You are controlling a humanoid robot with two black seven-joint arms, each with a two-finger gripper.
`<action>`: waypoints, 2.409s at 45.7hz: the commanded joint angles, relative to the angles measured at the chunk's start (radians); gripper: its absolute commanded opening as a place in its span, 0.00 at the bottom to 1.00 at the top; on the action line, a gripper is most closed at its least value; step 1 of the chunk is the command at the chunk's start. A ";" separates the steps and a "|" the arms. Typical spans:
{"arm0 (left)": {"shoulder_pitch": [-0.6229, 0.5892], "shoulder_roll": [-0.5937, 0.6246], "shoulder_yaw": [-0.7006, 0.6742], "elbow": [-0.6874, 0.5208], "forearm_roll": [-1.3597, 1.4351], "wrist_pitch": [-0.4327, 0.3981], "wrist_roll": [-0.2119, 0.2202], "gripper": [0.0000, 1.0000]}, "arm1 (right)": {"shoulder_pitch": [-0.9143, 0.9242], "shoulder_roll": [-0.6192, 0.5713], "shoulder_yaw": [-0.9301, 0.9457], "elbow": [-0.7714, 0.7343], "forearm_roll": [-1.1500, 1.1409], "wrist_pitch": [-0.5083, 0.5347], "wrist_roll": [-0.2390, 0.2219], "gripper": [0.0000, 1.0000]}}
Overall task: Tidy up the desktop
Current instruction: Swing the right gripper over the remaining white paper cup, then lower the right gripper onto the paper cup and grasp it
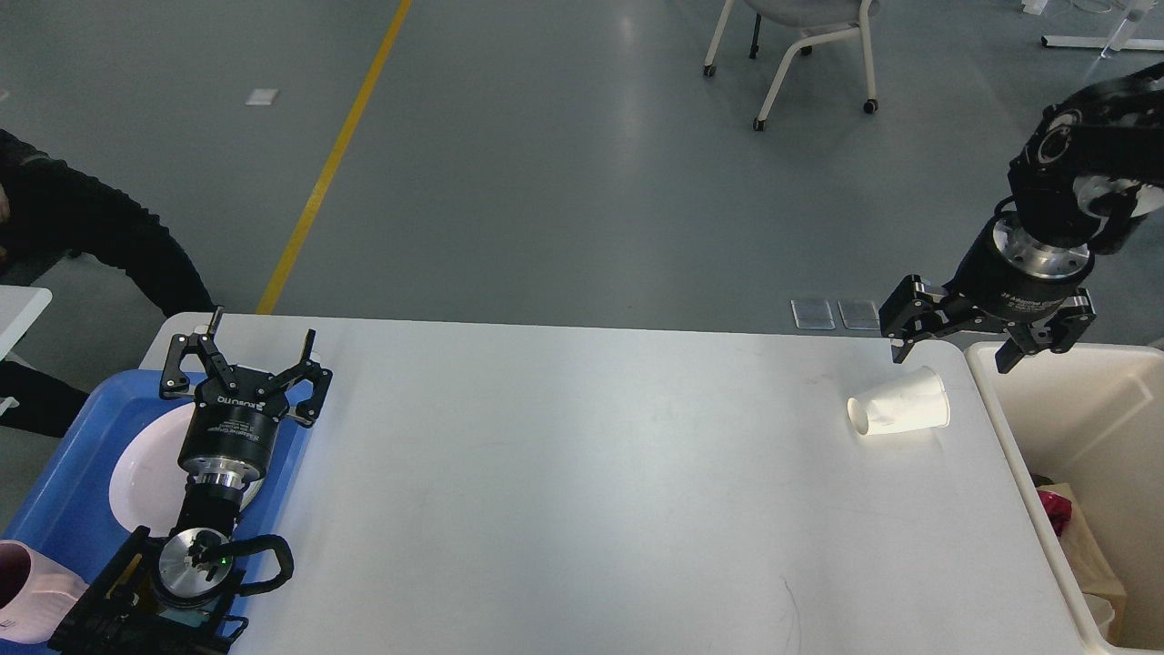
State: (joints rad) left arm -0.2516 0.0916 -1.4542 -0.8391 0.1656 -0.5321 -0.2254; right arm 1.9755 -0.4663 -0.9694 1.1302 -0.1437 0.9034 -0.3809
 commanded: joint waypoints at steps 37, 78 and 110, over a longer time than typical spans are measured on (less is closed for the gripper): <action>0.000 0.000 0.000 0.000 0.000 0.001 0.000 0.96 | 0.516 -0.055 -0.281 0.434 0.111 0.057 0.007 1.00; 0.000 0.000 0.000 0.000 0.000 0.000 0.000 0.96 | 0.073 -0.012 -0.216 0.163 0.347 -0.276 0.154 1.00; 0.000 0.000 0.000 0.000 0.000 0.000 0.000 0.96 | -0.918 0.187 0.218 -0.860 0.592 -0.555 0.154 1.00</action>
State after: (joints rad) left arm -0.2516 0.0919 -1.4539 -0.8391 0.1656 -0.5323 -0.2263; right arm 1.1633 -0.3627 -0.7690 0.4273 0.4501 0.3553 -0.2282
